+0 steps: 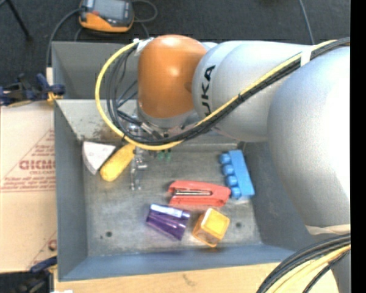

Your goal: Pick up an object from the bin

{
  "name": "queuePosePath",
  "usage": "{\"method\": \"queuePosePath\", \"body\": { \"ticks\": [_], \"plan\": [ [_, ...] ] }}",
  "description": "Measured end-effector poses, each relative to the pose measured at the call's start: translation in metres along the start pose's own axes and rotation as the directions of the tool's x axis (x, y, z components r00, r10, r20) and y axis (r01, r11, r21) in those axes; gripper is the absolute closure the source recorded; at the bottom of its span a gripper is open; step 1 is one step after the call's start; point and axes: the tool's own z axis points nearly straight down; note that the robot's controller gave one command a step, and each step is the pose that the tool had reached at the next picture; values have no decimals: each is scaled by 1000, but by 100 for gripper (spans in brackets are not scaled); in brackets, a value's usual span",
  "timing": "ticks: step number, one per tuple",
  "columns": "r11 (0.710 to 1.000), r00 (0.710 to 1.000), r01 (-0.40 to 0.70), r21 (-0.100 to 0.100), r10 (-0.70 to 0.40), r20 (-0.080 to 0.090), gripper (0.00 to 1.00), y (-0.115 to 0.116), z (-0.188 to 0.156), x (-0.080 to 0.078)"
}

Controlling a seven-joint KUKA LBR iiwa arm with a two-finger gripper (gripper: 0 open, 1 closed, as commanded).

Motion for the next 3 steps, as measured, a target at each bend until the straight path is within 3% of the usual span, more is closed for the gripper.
{"method": "queuePosePath", "body": {
  "ticks": [1, 2, 3],
  "plan": [
    [984, 984, 180, -4, -180, 5, 100, 24, 61, -40],
    [984, 984, 179, -4, -179, 5, 100, 25, 61, -40],
    [983, 983, 185, -3, -185, -6, 100, 27, 16, -36]
  ]
}}
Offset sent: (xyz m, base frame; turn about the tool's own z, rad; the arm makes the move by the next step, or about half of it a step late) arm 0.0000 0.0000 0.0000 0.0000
